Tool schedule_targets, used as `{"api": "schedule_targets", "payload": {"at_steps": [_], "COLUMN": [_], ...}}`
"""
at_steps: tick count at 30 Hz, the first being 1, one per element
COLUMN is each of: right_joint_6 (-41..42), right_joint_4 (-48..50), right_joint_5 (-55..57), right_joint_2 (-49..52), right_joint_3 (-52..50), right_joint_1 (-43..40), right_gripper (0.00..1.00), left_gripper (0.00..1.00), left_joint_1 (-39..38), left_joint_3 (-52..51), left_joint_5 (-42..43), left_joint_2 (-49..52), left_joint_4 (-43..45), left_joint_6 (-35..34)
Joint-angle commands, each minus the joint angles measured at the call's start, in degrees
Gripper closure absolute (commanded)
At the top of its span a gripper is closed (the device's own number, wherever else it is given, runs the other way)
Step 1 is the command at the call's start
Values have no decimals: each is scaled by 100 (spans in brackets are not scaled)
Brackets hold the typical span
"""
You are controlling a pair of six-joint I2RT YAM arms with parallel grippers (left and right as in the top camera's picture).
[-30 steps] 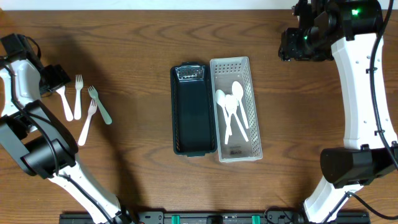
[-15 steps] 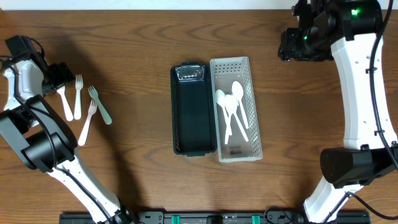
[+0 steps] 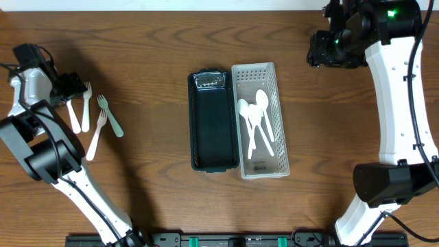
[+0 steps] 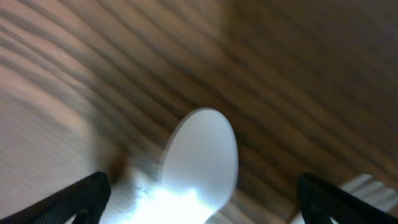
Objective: Pack container
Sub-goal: 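Move left gripper over the forks and grasp a white spoon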
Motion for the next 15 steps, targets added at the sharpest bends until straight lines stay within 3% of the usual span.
{"api": "schedule_targets", "payload": {"at_steps": [1, 8, 15], "right_joint_6": [142, 170, 249], "right_joint_4": [-33, -72, -72], "right_joint_5": [-9, -9, -9], "right_joint_2": [11, 11, 11], "right_joint_3": [-13, -13, -13], "right_joint_1": [63, 63, 63], "right_gripper": [43, 44, 46], "left_gripper": [2, 0, 19], "left_joint_1": [11, 11, 11], "left_joint_3": [59, 59, 59], "left_joint_5": [13, 13, 13], "left_joint_2": [146, 149, 149], "left_joint_4": [-33, 2, 7], "left_joint_6": [125, 140, 140]}}
